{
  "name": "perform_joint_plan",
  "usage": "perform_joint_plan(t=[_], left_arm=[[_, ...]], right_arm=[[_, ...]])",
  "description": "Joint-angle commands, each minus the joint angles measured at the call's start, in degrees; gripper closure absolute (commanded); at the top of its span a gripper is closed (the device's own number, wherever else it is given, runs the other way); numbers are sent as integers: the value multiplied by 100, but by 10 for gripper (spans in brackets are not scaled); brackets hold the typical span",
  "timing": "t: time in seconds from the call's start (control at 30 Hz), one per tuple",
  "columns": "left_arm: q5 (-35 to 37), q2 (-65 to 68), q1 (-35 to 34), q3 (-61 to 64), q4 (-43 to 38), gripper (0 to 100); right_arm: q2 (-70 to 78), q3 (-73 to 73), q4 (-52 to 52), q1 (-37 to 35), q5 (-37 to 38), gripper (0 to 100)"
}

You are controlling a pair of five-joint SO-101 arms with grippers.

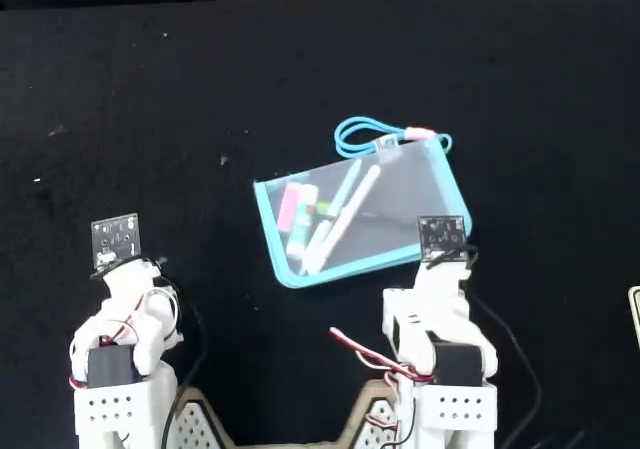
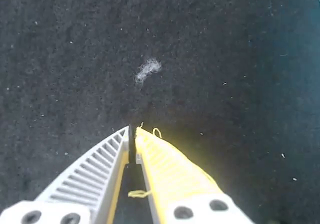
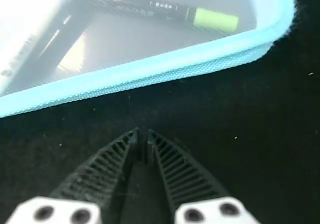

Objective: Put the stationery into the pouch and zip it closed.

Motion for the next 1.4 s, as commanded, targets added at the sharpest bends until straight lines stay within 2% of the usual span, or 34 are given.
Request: perform_joint_plan(t=[0.0,1.37], left_arm=[[0,-26,-31,136,53,970],[18,-79,-48,136,62,970]], right_arm=[[-541,-31,35,53,-35,987],[-549,-31,44,105,-26,987]])
